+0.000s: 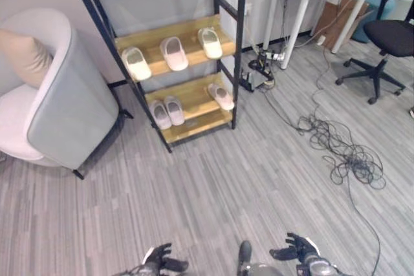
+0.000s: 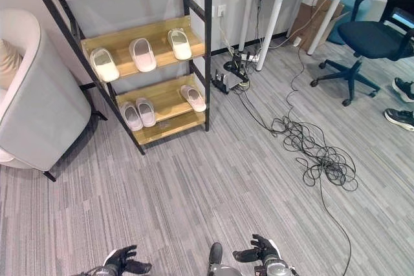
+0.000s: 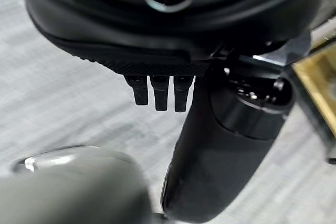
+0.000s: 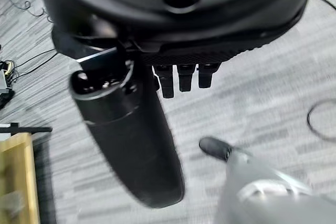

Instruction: Arrange the slippers neatly on the shoe rack.

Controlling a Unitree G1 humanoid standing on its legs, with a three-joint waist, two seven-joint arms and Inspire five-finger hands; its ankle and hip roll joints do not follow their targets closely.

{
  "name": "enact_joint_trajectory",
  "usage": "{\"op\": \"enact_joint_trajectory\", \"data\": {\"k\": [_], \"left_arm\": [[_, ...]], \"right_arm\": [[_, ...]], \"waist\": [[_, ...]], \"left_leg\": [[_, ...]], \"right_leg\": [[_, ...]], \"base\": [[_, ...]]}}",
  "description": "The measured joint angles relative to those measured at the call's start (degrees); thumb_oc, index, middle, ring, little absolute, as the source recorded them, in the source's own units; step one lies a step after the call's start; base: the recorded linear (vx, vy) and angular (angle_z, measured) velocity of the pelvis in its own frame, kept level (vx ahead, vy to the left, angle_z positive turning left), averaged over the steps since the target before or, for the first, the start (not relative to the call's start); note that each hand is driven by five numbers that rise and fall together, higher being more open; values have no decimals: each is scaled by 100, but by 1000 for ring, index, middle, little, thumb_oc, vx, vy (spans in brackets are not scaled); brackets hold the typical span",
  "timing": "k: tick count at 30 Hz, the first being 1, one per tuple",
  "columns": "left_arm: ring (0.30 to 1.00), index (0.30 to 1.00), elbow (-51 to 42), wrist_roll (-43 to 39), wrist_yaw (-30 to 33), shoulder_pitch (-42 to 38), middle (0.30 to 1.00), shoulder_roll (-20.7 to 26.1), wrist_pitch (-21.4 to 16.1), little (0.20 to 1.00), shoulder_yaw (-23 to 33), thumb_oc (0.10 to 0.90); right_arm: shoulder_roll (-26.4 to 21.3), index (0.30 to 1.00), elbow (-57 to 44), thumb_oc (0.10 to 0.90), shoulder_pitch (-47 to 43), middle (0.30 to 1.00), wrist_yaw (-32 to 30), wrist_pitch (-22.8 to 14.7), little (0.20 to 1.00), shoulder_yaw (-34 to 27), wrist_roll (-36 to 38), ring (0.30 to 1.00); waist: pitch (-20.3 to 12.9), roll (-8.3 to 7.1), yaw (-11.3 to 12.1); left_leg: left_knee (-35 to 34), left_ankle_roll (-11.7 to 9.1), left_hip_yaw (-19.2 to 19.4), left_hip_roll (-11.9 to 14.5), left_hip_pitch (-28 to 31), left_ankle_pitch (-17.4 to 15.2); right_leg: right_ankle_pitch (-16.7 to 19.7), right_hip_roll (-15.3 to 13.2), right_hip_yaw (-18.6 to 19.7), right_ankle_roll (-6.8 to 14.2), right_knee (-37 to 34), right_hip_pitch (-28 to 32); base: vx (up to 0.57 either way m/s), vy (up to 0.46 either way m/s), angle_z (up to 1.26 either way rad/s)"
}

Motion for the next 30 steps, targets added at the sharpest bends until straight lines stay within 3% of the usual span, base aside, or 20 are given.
{"op": "enact_joint_trajectory", "data": {"k": [1,4,8,10,12,13,14,15,16,18,19,21,25,27,28,30], "left_arm": [[900,900,-96,-2,-7,-32,900,-3,-30,900,-25,800],[900,900,-152,0,-90,-205,900,-31,-60,900,-75,800],[900,900,-209,-59,-149,-405,900,-47,-25,900,-138,800],[900,900,-203,-59,-146,-422,900,-38,-23,900,-105,800],[900,900,-201,-96,-140,-254,900,-63,-25,900,-13,800],[900,900,-93,-193,-155,-147,900,-64,-12,900,84,800],[900,900,-85,-209,-111,-109,900,-20,-11,900,87,800],[900,900,-105,-209,-103,-133,900,91,-16,900,88,800],[900,900,-110,-209,-104,-128,900,137,-9,900,69,800],[900,900,-105,-206,-105,-167,900,200,8,900,40,800],[900,900,-97,-205,-111,-144,900,263,14,900,-4,800],[900,900,-107,-208,-100,-135,900,258,-4,900,-9,800],[900,900,-63,-209,-98,-66,900,229,7,900,34,800],[900,900,35,-207,-99,8,900,211,20,900,40,800],[900,900,119,-206,-99,48,900,194,33,900,45,800],[900,900,189,-207,-100,165,900,173,32,900,46,800]], "right_arm": [[9,900,28,800,13,900,-9,11,900,-5,6,900],[30,900,117,800,-14,900,-28,-4,900,-9,60,900],[12,900,311,800,76,900,-41,71,900,-23,222,900],[-19,900,385,800,21,900,-54,84,900,-20,225,900],[-56,900,359,800,121,900,-42,83,900,-11,224,900],[21,900,385,800,220,900,-35,74,900,-1,214,900],[78,900,377,800,290,900,-23,72,900,-1,214,900],[144,900,339,800,354,900,28,68,900,2,207,900],[165,900,308,800,332,900,48,77,900,-6,207,900],[158,900,256,800,288,900,55,78,900,-65,208,900],[166,900,176,800,271,900,57,77,900,-64,206,900],[158,900,93,800,248,900,70,22,900,-44,203,900],[163,900,-27,800,89,900,119,12,900,-1,203,900],[169,900,-114,800,49,900,150,9,900,6,203,900],[175,900,-125,800,15,900,158,19,900,3,206,900],[235,900,-133,800,-5,900,171,5,900,-9,216,900]], "waist": [[49,-107,55],[155,-204,14],[371,-1,62],[401,163,220],[333,360,199],[301,288,212],[241,193,260],[157,5,330],[157,-43,378],[163,-8,301],[174,-14,317],[176,67,332],[206,194,174],[202,156,134],[208,124,17],[212,82,-174]], "left_leg": [[-256,3,146,-23,-99,-1],[-1009,30,488,49,-650,120],[-2099,12,929,97,-1349,1063],[-2464,-68,908,92,-1403,1321],[-2702,32,914,95,-1194,1450],[-2731,579,977,-26,-912,1596],[-2763,615,1100,-115,-809,1492],[-2743,716,1238,-287,-735,1294],[-2773,880,1296,-386,-647,1357],[-2795,1096,1170,-503,-449,1192],[-2873,1122,1143,-568,-211,1097],[-2965,1232,997,-608,101,962],[-3188,1136,729,-647,475,824],[-3221,1079,645,-689,567,652],[-3245,1065,541,-719,648,683],[-3278,1035,289,-713,888,529]], "right_leg": [[-25,-13,-8,-22,-102,122],[-128,-30,-250,3,-245,300],[-517,6,-427,233,-284,627],[-644,17,-222,391,-282,788],[-759,45,-12,640,-244,1033],[-931,-111,87,868,-224,1283],[-1056,-218,191,910,-92,1250],[-1052,-409,257,1020,350,1124],[-1350,-605,187,1210,1065,825],[-1427,-829,286,1426,2512,294],[-1432,-968,259,1424,3274,83],[-1500,-970,226,1429,3622,-138],[-1536,-819,2,1290,2746,-729],[-1145,-769,105,1338,1742,-1029],[-768,-738,282,1355,1135,-1095],[-269,-606,782,1348,601,-1178]], "base": [[256,-53,29],[278,-4,28],[380,68,28],[401,144,-48],[402,177,-57],[315,184,-47],[245,203,-52],[192,193,-35],[218,187,-15],[264,147,17],[303,111,30],[324,42,26],[360,-82,38],[434,-116,20],[402,-102,44],[483,-171,61]]}}
